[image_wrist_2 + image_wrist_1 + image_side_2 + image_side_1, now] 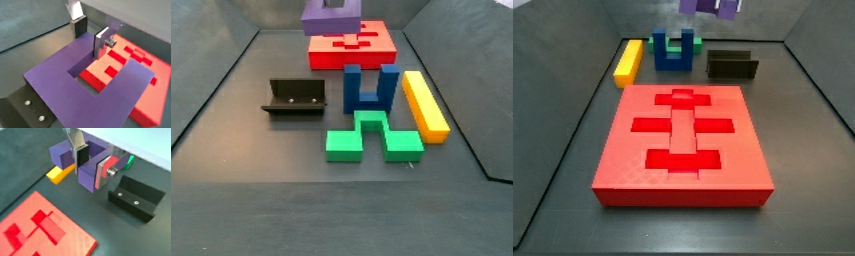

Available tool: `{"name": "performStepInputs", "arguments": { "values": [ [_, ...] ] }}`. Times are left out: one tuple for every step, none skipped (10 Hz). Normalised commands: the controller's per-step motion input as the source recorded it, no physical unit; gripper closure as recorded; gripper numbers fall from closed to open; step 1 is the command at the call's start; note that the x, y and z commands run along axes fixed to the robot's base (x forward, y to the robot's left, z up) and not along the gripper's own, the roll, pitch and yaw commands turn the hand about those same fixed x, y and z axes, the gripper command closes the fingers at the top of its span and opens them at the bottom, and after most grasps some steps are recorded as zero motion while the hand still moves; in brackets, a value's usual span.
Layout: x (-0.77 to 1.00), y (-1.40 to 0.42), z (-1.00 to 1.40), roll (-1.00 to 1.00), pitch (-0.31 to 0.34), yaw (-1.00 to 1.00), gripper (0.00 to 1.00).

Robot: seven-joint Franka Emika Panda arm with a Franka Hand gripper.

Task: Pick up the purple object. Move up. Place the purple object on the fixture. Regrasp the purple object. Move to above the board. Insert the purple object.
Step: Place the purple object on the fixture.

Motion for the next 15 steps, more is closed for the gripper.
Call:
{"name": "performStepInputs", "arguments": {
  "values": [
    [0.77,0.19,0.0,-0.43,0.523,-0.07,1.0],
    [0.86,0.19,0.0,-0.52,0.226,-0.12,1.0],
    [0.89,0.26,0.0,-0.61,0.0,-0.1,1.0],
    [0.86,0.28,0.0,-0.78,-0.149,-0.1,1.0],
    [0.81,0.27,-0.03,-0.81,-0.4,-0.09,1.0],
    [0.79,0.29,-0.04,-0.82,-0.42,-0.09,1.0],
    [0.79,0.35,-0.12,-0.85,-0.346,-0.07,1.0],
    [0.79,0.4,-0.17,-0.84,-0.249,-0.03,1.0],
    [0.8,0.41,-0.19,-0.84,-0.126,0.0,1.0],
    [0.75,0.43,-0.18,-0.87,0.0,0.0,1.0],
    [0.71,0.44,-0.11,-0.86,0.0,0.0,1.0],
    [0.68,0.45,-0.1,-0.75,0.171,0.0,1.0],
    [0.68,0.43,-0.09,-0.75,0.2,0.0,1.0],
    [0.68,0.42,-0.07,-0.74,0.231,0.0,1.0],
    [0.67,0.4,-0.02,-0.73,0.291,0.0,1.0]
  ]
}}
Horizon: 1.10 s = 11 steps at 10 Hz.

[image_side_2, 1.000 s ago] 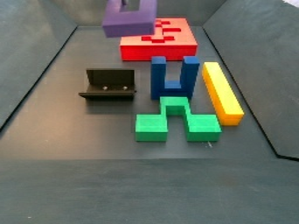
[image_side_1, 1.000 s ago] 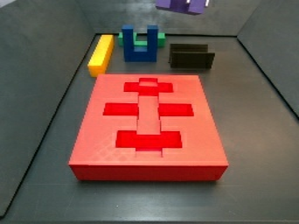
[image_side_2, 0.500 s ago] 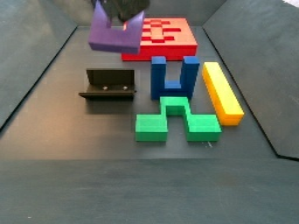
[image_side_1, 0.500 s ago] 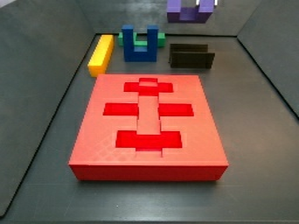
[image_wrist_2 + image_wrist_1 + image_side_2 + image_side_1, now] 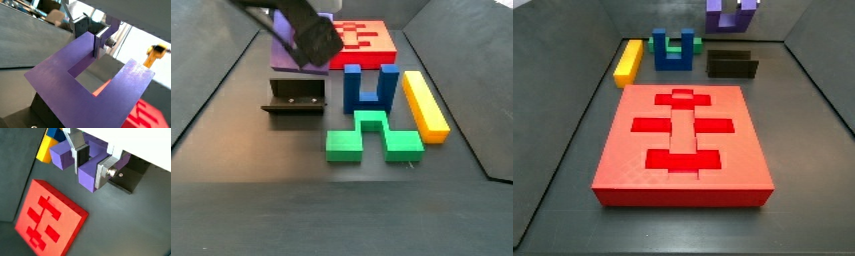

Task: Pick up the purple object. Move up. Place the purple object on the fixture. Regrasp the purple object. Move to above the board. Insert the purple object.
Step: Place the purple object on the fixture.

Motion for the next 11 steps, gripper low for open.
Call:
{"name": "performStepInputs", "arguments": {
  "values": [
    [0.72,0.3,-0.05,-0.6,0.446,0.0,1.0],
    [0.76,0.2,-0.16,-0.37,0.597,0.0,1.0],
    [0.72,0.08,-0.26,-0.15,0.569,-0.07,1.0],
    [0.43,0.0,-0.17,0.0,0.14,-0.05,1.0],
    [0.42,-0.05,-0.37,0.06,-0.12,0.0,1.0],
    [0.45,-0.02,-0.38,0.03,-0.277,0.0,1.0],
    [0.44,0.0,-0.3,0.0,-0.377,0.0,1.0],
    [0.35,0.0,-0.15,0.0,-0.486,0.0,1.0],
    [0.24,0.0,-0.01,0.0,-0.494,0.0,1.0],
    [0.06,0.0,-0.12,0.15,-0.137,0.01,1.0],
    [0.0,0.0,-0.24,0.28,0.123,0.0,1.0]
  ]
}}
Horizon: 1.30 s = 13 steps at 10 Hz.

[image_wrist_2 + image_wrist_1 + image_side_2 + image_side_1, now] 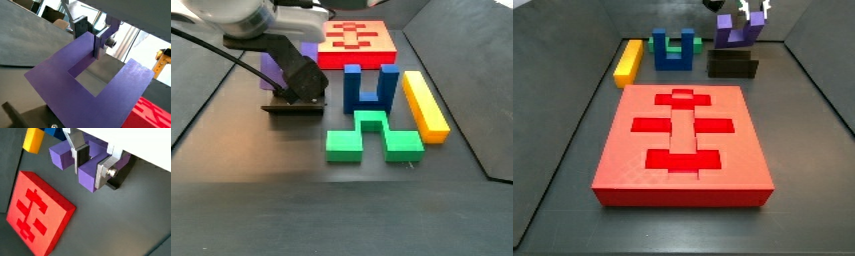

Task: Pick up the purple object. Move up. Place the purple object on the fixture. Regrasp the purple object. Move to above the board. Insert the purple object.
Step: Place the purple object on the fixture.

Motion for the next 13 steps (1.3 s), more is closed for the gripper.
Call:
{"name": "performStepInputs", "arguments": {
  "values": [
    [0.0,-0.02,-0.28,0.21,0.294,-0.06,1.0],
    [0.0,-0.01,-0.46,0.16,0.5,-0.1,1.0],
    [0.03,0.0,-0.5,0.0,0.48,-0.1,1.0],
    [0.1,0.0,-0.34,0.0,0.254,-0.11,1.0],
    [0.22,0.0,-0.18,0.0,0.026,-0.03,1.0],
    [0.36,0.0,0.0,0.0,-0.009,0.0,1.0],
    [0.17,-0.01,0.0,0.0,-0.074,0.0,1.0],
    [0.0,-0.04,-0.03,0.05,0.0,0.0,1.0],
    [0.0,0.0,-0.04,0.01,-0.08,0.0,1.0],
    [0.03,0.0,0.0,-0.03,0.0,0.0,1.0],
    [0.06,-0.11,-0.49,0.16,-0.28,0.0,1.0],
    [0.02,-0.11,-0.34,0.19,-0.134,0.0,1.0],
    [0.0,0.0,0.0,0.01,0.0,0.0,1.0]
  ]
}}
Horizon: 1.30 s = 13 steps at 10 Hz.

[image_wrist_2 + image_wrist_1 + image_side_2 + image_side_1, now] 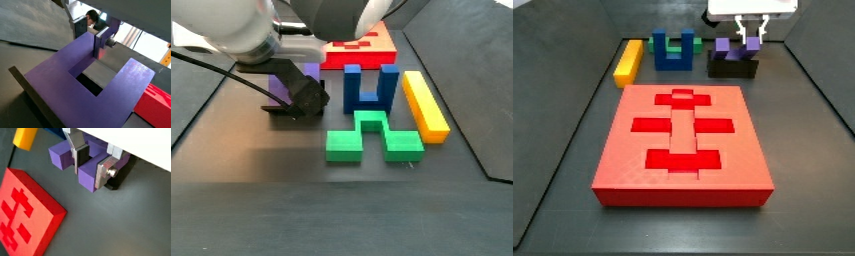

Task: Pick up the purple object. Move up. Place the purple object on the fixture. Regrasp the purple object. Move to above the board. Insert the purple object.
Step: Place the purple object on the fixture, then regrasp the purple object.

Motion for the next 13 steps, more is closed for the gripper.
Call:
{"name": "performStepInputs", "arguments": {
  "values": [
    [0.0,0.0,0.0,0.01,0.0,0.0,1.0],
    [0.0,0.0,0.0,0.09,0.003,0.0,1.0],
    [-0.01,0.0,0.0,0.03,0.0,0.0,1.0],
    [0.0,0.0,0.0,0.0,0.0,0.0,0.0],
    [0.0,-0.03,0.0,0.1,0.0,0.0,0.0],
    [0.0,-0.05,0.0,0.13,0.0,0.0,0.0],
    [0.0,-0.04,0.06,0.14,0.0,0.0,0.0],
    [0.03,0.0,0.15,0.24,0.026,0.01,0.0],
    [0.0,0.0,0.23,0.45,0.069,0.04,0.0],
    [0.0,0.0,0.2,0.69,0.103,0.05,0.0],
    [-0.09,-0.05,0.09,1.0,0.12,0.0,0.0],
    [-0.2,-0.07,0.0,1.0,0.12,0.01,0.0],
    [-0.17,-0.18,-0.04,1.0,0.0,0.11,0.0]
  ]
}}
